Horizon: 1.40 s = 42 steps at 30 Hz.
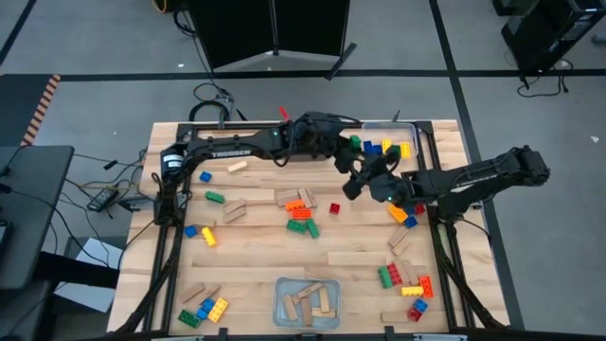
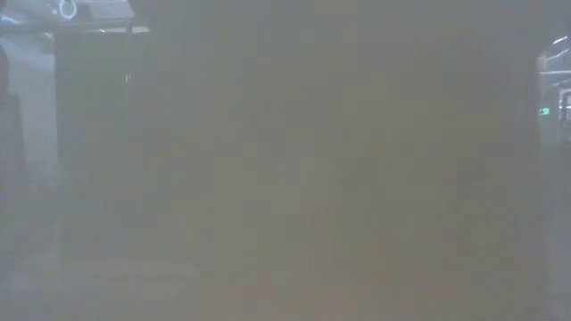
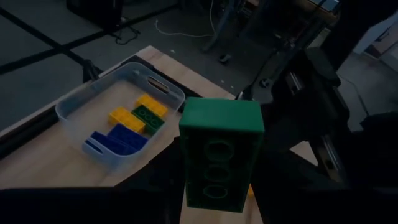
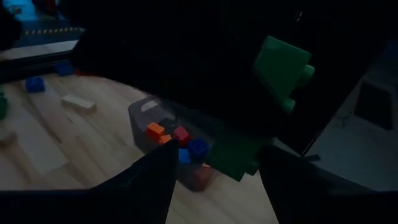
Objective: Sort blocks by size
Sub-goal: Put the large green game piece into the transparent bin
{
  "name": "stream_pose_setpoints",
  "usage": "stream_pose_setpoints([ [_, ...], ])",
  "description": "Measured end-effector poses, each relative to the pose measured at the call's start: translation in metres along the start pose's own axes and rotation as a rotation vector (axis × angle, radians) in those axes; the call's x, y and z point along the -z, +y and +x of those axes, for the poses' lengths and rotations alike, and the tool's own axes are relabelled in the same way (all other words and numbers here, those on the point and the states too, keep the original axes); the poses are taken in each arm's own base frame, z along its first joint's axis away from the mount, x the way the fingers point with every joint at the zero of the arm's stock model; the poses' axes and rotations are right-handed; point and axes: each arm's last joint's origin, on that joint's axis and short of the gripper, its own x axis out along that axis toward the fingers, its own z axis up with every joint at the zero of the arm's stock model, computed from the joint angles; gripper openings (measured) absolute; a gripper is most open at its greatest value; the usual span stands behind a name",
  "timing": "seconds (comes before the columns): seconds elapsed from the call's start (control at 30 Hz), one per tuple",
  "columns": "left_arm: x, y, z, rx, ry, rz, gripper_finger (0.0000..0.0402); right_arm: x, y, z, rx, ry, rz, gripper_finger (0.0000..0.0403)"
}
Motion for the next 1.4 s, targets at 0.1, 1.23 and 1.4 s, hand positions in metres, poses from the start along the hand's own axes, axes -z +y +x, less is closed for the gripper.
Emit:
stream_pose_setpoints([
  [0.1,-0.001,0.001,0.0,-0.001,-0.007,0.002,0.0157,-0.002,-0.002,0.002,0.011,-0.008,0.018,0.0209],
  [1.23,-0.044,0.037,-0.048,-0.076,-0.01,0.059,0.0245,-0.012,-0.057,0.013,0.078,0.085,0.135,0.0123],
  [1.4,-0.047,0.04,-0.062,-0.186,0.006,0.114,0.0245,-0.002,-0.092,0.024,0.117,0.259,0.233,0.0123],
])
